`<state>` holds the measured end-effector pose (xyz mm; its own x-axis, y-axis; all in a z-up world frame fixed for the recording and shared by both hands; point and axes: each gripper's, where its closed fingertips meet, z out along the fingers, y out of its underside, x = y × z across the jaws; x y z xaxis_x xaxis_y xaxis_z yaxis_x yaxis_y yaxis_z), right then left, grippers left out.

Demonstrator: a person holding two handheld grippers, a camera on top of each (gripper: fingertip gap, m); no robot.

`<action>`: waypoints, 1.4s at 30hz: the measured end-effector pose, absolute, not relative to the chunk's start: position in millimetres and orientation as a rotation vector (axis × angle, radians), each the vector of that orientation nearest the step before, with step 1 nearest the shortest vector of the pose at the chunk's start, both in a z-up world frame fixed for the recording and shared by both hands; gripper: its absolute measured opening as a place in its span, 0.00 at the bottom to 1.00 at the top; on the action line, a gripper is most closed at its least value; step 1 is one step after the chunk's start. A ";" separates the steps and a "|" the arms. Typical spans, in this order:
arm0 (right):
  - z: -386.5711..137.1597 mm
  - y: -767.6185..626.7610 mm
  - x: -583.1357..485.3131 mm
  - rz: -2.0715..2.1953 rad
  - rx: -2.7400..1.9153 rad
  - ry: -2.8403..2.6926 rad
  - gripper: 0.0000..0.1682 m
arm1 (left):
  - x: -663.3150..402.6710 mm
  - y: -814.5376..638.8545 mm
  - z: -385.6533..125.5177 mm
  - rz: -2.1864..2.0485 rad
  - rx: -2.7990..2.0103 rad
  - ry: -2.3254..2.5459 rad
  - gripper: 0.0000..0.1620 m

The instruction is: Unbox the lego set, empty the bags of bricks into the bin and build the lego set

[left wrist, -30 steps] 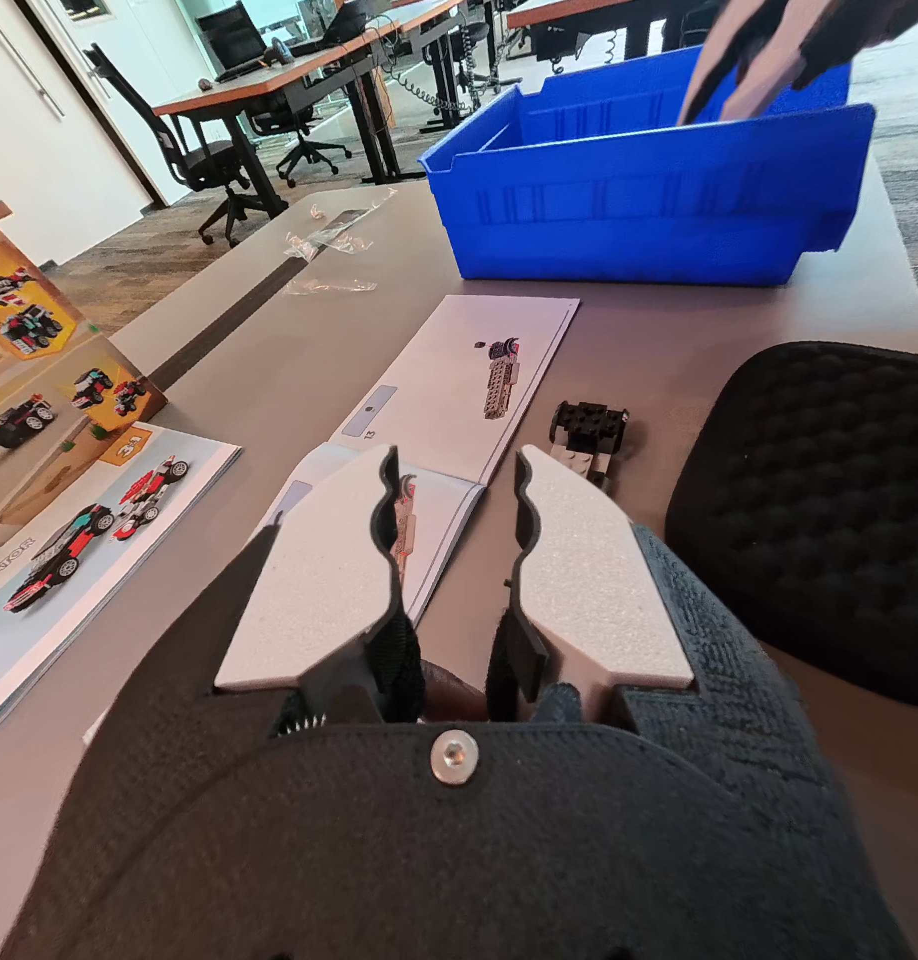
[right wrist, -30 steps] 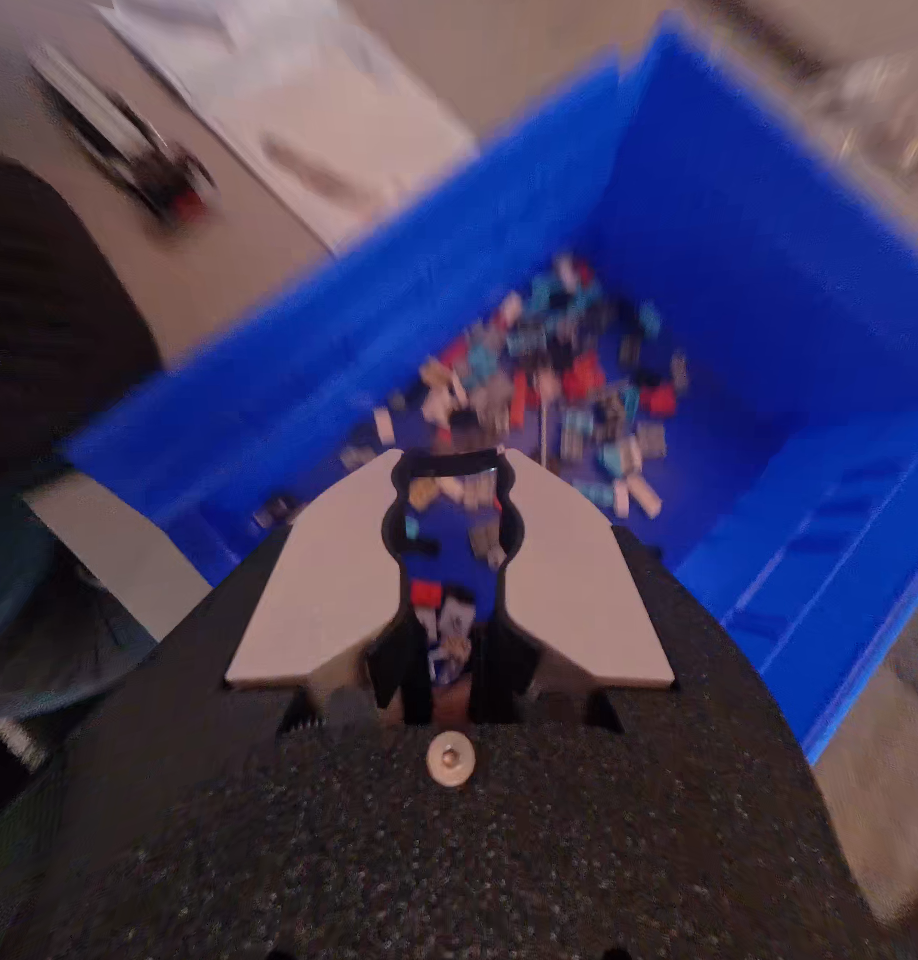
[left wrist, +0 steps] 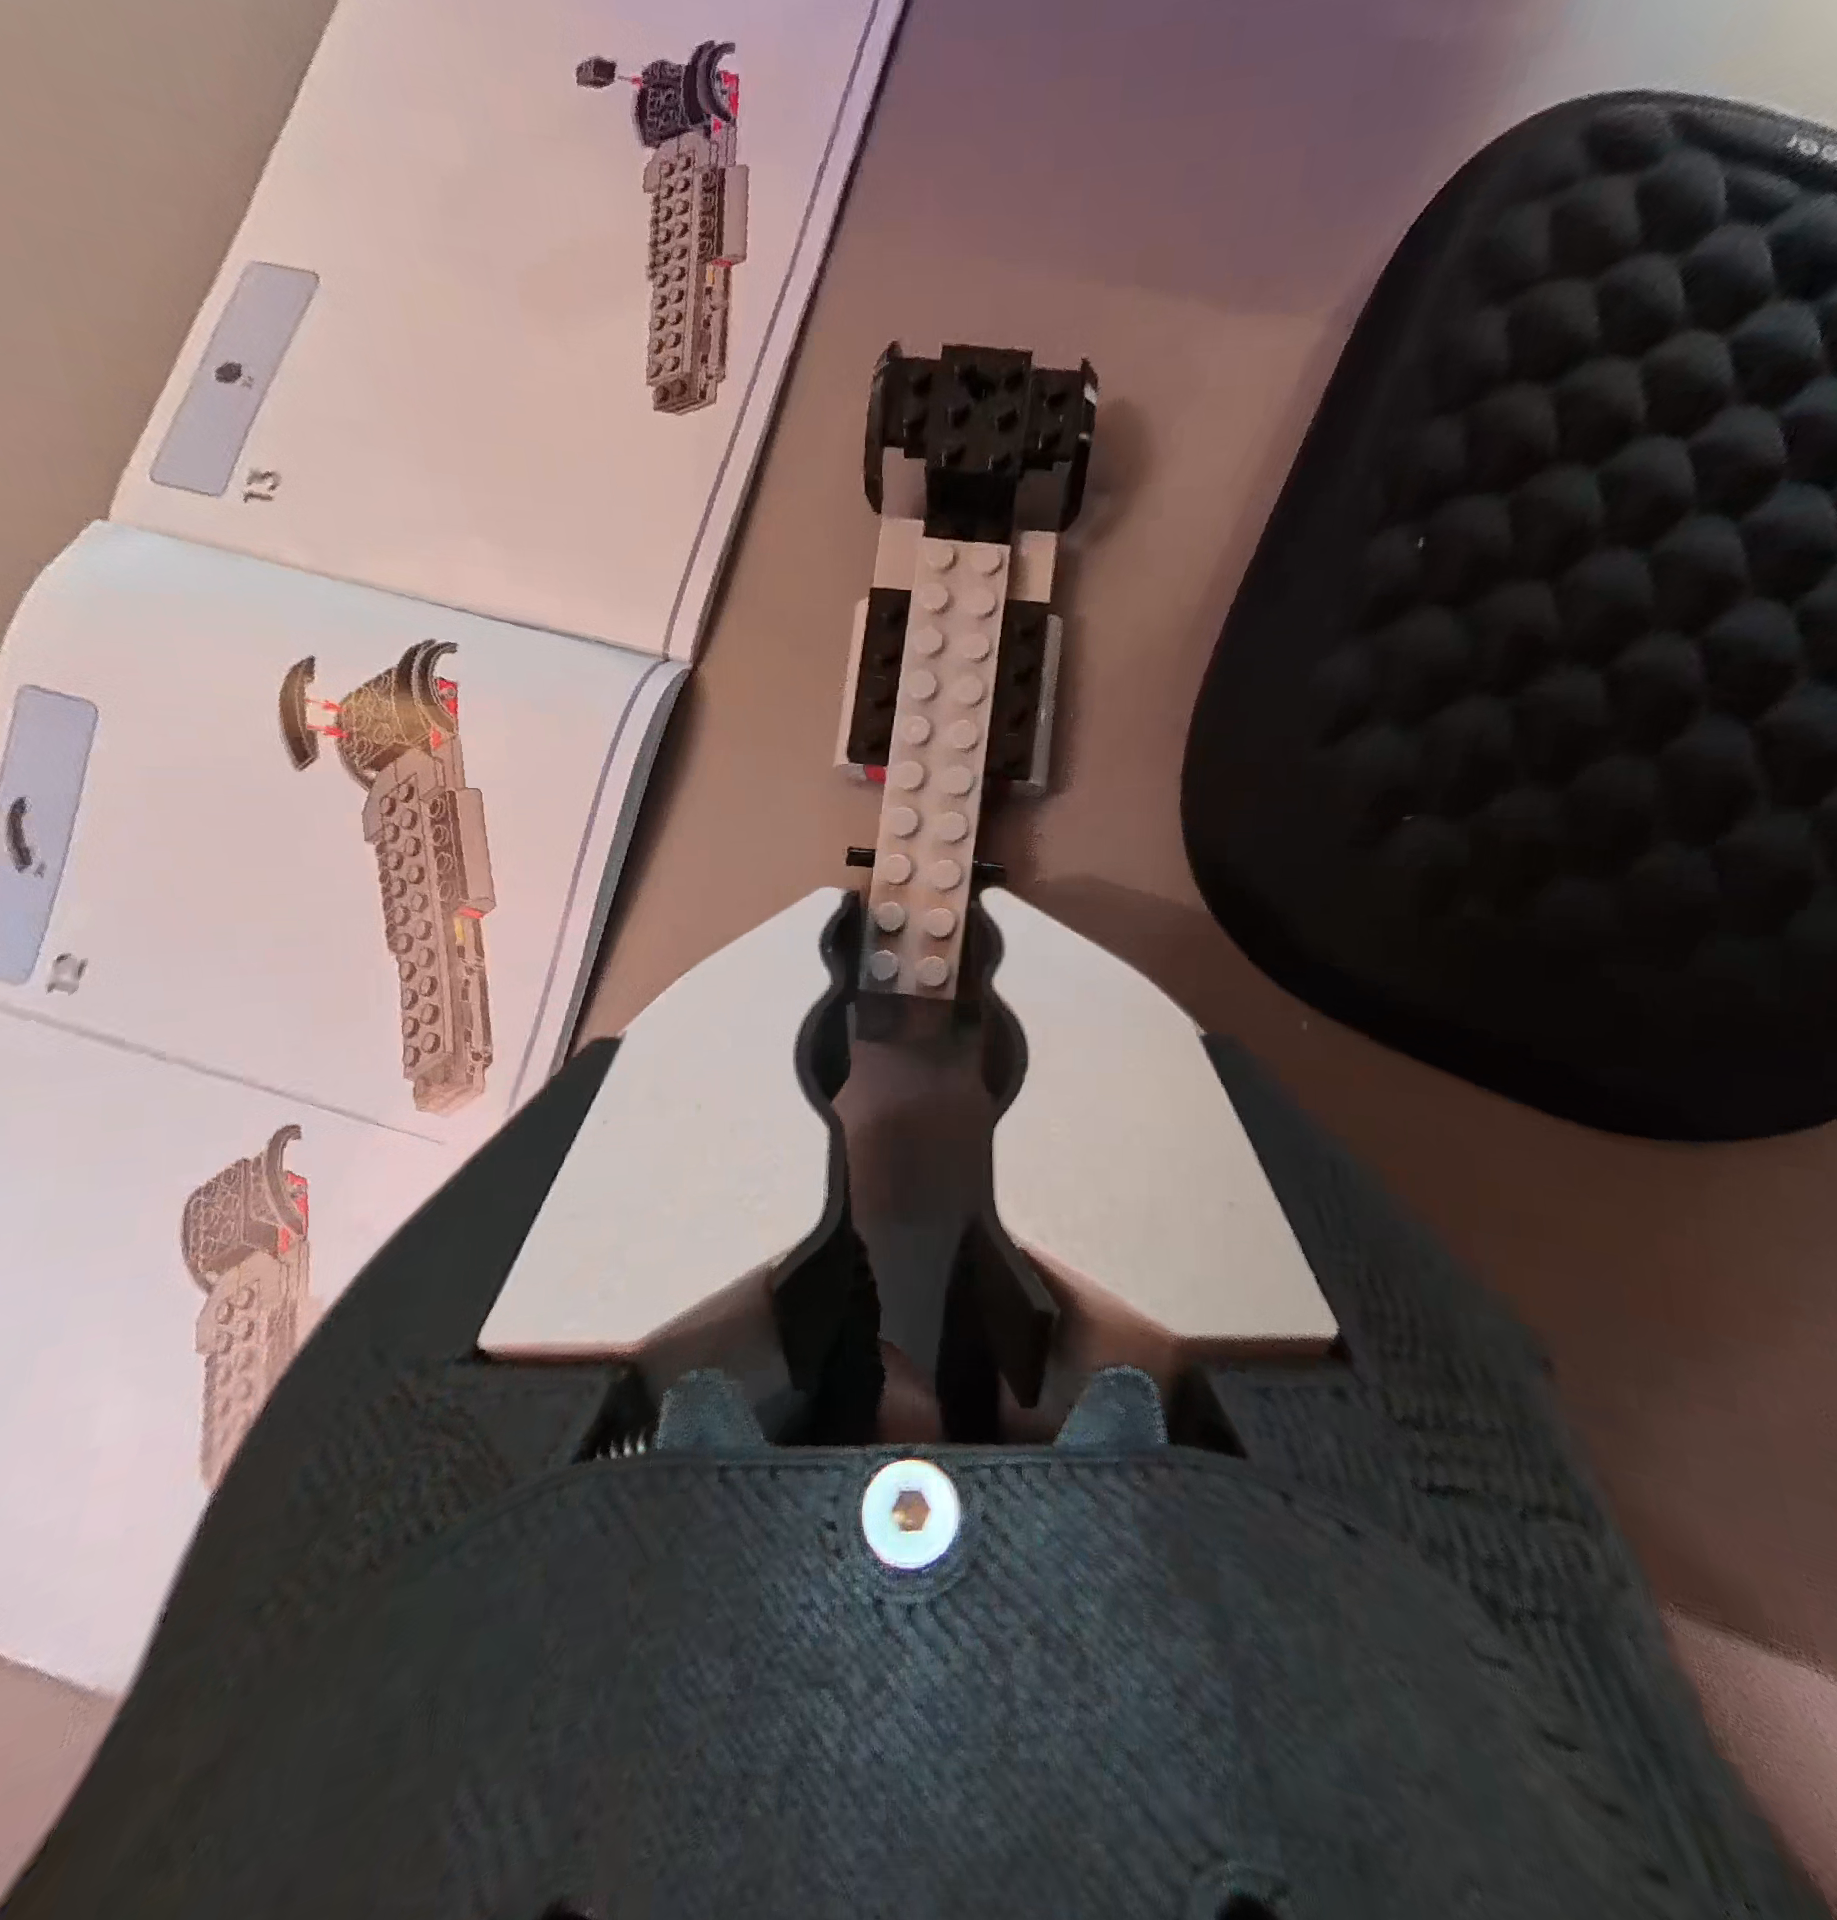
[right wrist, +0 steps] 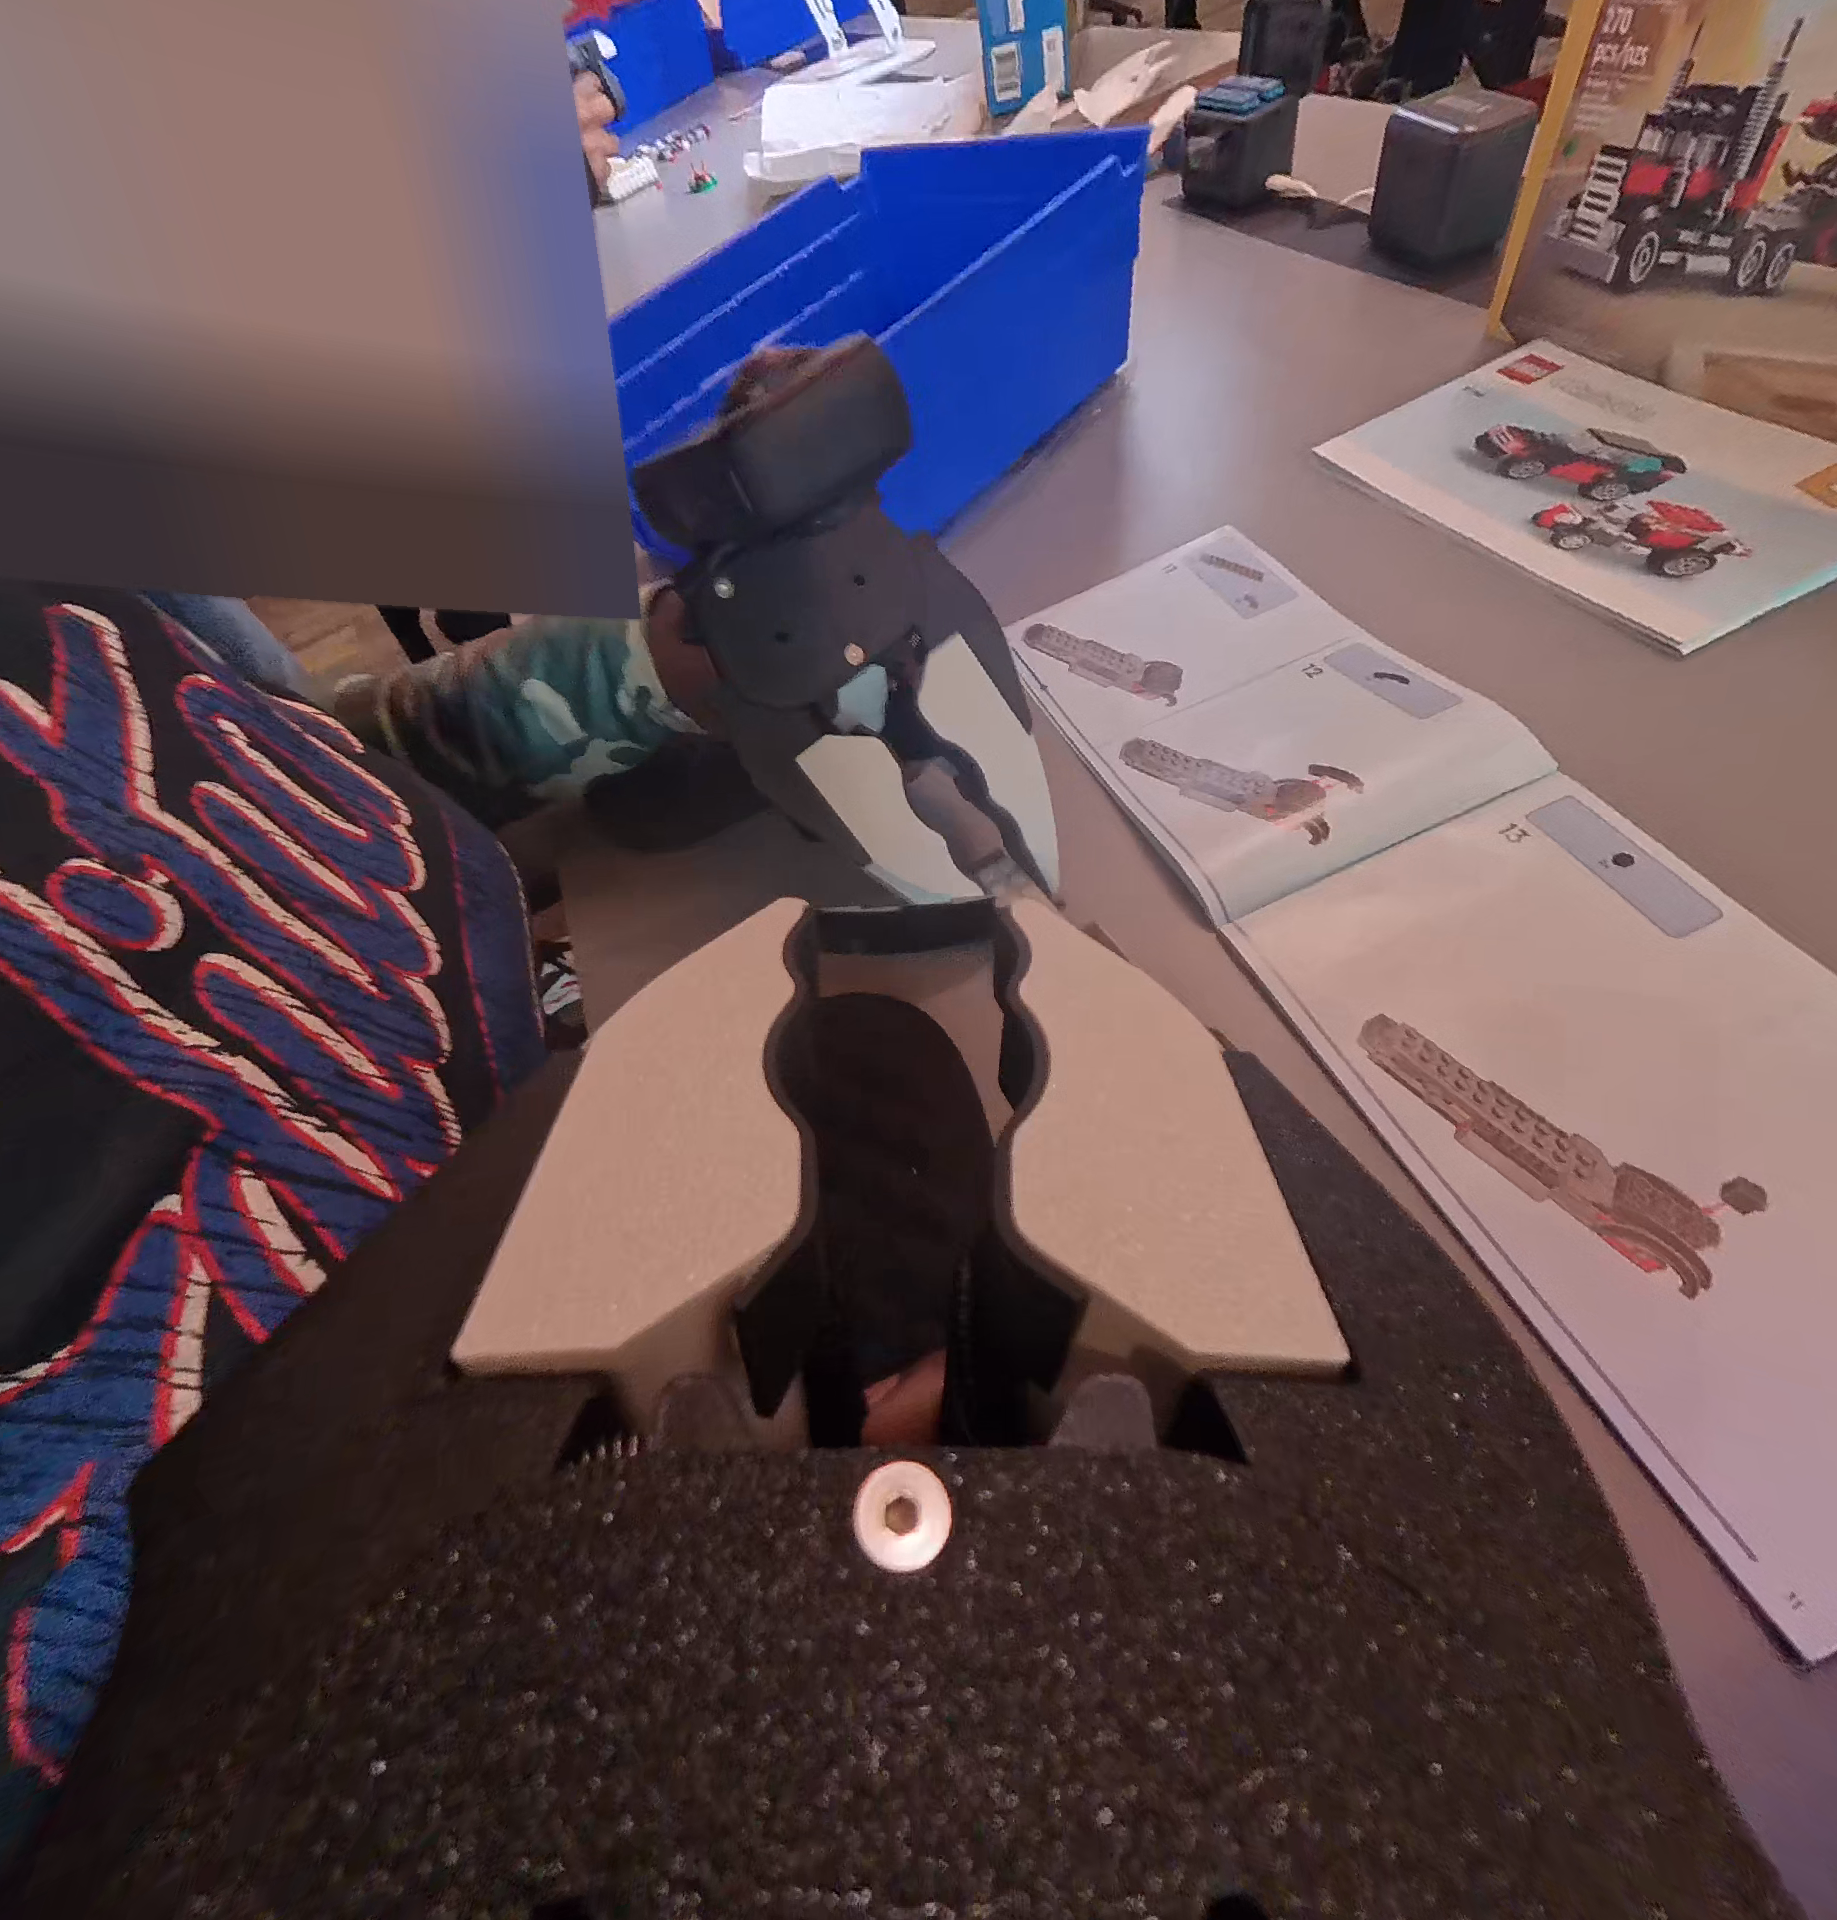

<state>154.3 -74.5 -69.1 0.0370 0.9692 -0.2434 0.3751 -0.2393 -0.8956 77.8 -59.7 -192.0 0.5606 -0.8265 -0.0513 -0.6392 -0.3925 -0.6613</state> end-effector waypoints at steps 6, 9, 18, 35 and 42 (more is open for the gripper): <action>-101.8 -62.2 155.0 1.103 -1.869 -1.342 0.19 | 78.4 -66.9 -191.6 -0.340 -2.325 0.962 0.13; -119.4 -56.4 156.7 1.021 -1.949 -1.329 0.19 | 92.1 -78.2 -187.4 -0.503 -2.348 0.895 0.18; -152.6 -32.1 157.9 0.764 -2.082 -1.296 0.19 | 83.3 -53.9 -153.8 -0.613 -2.119 1.001 0.21; -166.1 -12.5 144.4 0.415 -2.283 -1.338 0.19 | 110.4 -44.6 -169.3 -0.991 -2.111 1.039 0.18; -172.8 -10.4 145.2 0.332 -2.352 -1.335 0.19 | 97.6 -35.0 -171.9 -1.033 -2.143 0.915 0.17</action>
